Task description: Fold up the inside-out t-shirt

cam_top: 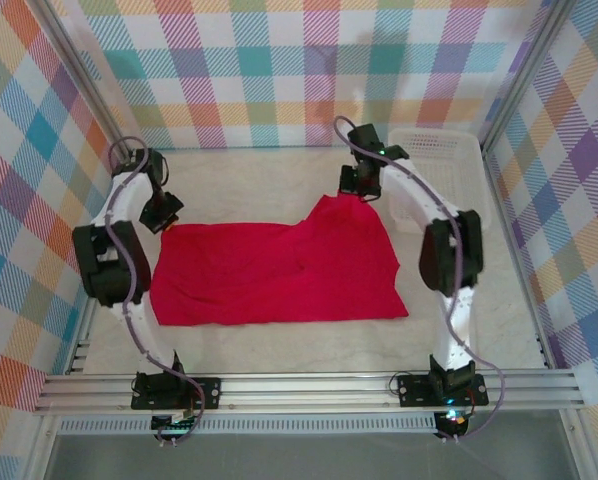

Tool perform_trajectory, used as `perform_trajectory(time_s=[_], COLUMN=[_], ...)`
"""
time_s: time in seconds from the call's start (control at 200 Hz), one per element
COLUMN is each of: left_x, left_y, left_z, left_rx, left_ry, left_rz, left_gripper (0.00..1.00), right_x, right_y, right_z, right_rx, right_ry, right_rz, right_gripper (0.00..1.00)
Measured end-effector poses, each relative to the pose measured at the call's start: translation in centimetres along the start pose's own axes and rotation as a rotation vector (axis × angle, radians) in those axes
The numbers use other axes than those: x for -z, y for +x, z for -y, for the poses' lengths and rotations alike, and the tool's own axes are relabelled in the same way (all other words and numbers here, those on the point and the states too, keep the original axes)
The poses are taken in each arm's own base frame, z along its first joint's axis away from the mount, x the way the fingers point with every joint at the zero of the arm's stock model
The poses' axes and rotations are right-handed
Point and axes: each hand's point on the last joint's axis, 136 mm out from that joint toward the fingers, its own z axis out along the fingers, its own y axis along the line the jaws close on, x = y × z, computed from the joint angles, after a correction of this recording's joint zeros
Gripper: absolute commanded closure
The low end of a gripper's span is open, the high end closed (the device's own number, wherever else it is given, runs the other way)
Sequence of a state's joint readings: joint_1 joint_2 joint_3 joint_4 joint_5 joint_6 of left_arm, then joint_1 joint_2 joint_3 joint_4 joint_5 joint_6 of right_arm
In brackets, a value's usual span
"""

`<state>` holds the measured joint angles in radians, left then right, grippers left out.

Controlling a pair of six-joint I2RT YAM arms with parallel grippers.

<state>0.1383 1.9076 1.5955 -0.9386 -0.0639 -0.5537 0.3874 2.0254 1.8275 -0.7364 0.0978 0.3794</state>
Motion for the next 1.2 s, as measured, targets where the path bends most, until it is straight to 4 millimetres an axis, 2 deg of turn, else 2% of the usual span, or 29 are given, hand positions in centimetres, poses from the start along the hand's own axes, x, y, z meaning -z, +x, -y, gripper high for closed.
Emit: perform_trajectory(time_s=[0.07, 0.17, 0.38, 0.48, 0.575, 0.75, 0.845, 0.97, 1.025, 1.08, 1.16, 1.2], left_x=[1.8, 2.9, 1.9, 1.5, 1.4, 1.5, 1.6, 1.5, 1.3, 1.1, 0.4, -0.1], left_y=[0.7, 2.4, 6.9, 8.4, 8.7, 8.0, 8.0, 8.8, 9.2, 9.8, 10.9, 11.6], left_z=[-0.7, -2.3, -6.2, -7.9, -9.0, -10.1, -10.4, -11.2, -11.7, -12.2, -12.9, -13.2], left_rx=[0.010, 0.019, 0.029, 0.039, 0.053, 0.087, 0.089, 0.092, 0.096, 0.101, 0.115, 0.125], left_ry=[0.028, 0.040, -0.012, -0.039, -0.055, -0.074, -0.080, -0.097, -0.107, -0.116, -0.122, -0.125], left_rz=[0.036, 0.059, 0.017, 0.001, 0.003, 0.019, 0.028, 0.028, 0.028, 0.021, 0.006, -0.006], left_gripper=[1.00, 1.00, 1.00, 1.00, 1.00, 1.00, 1.00, 1.00, 1.00, 1.00, 0.86, 0.72], right_x=[3.1, 5.5, 6.3, 6.8, 7.9, 9.8, 9.8, 8.5, 7.9, 7.4, 6.8, 6.7], right_y=[1.3, 4.1, 12.3, 15.1, 16.6, 17.9, 19.0, 21.5, 22.7, 24.0, 25.5, 26.2], right_z=[0.0, 0.0, 2.0, 3.3, 4.3, 5.8, 6.5, 7.7, 8.2, 8.6, 9.0, 9.1], right_rx=[0.007, 0.016, 0.000, -0.018, -0.031, -0.057, -0.072, -0.098, -0.112, -0.131, -0.161, -0.172], right_ry=[-0.031, -0.071, -0.076, -0.066, -0.056, -0.039, -0.030, 0.000, 0.013, 0.019, 0.018, 0.018], right_rz=[0.037, 0.051, -0.021, -0.037, -0.020, 0.038, 0.032, -0.025, -0.055, -0.085, -0.118, -0.135], right_gripper=[1.00, 1.00, 1.00, 1.00, 1.00, 1.00, 1.00, 0.99, 0.97, 0.88, 0.83, 0.78])
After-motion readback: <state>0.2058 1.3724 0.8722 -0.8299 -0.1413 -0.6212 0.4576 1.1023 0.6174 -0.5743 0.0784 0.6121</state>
